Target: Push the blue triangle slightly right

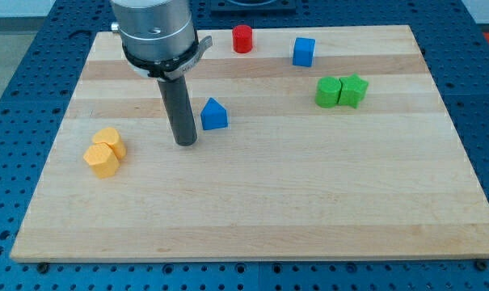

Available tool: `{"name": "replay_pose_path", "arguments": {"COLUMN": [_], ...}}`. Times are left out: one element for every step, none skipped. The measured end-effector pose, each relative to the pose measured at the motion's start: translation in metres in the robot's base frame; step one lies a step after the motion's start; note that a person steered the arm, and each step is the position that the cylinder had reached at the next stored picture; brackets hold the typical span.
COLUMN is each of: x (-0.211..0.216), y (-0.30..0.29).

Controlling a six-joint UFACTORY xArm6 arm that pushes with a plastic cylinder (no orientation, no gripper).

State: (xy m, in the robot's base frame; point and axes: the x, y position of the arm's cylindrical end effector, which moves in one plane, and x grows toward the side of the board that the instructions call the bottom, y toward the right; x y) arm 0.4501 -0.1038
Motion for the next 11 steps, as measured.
{"name": "replay_pose_path", "arguments": {"x": [-0.016, -0.018, -0.018, -0.018, -0.020, -0.025, -0.027, -0.027, -0.027, -0.028, -0.028], "y": [0.001, 0.006, 0.020, 0.024, 0.026, 0.027, 0.037, 0.052, 0.054, 0.049, 0.048]}}
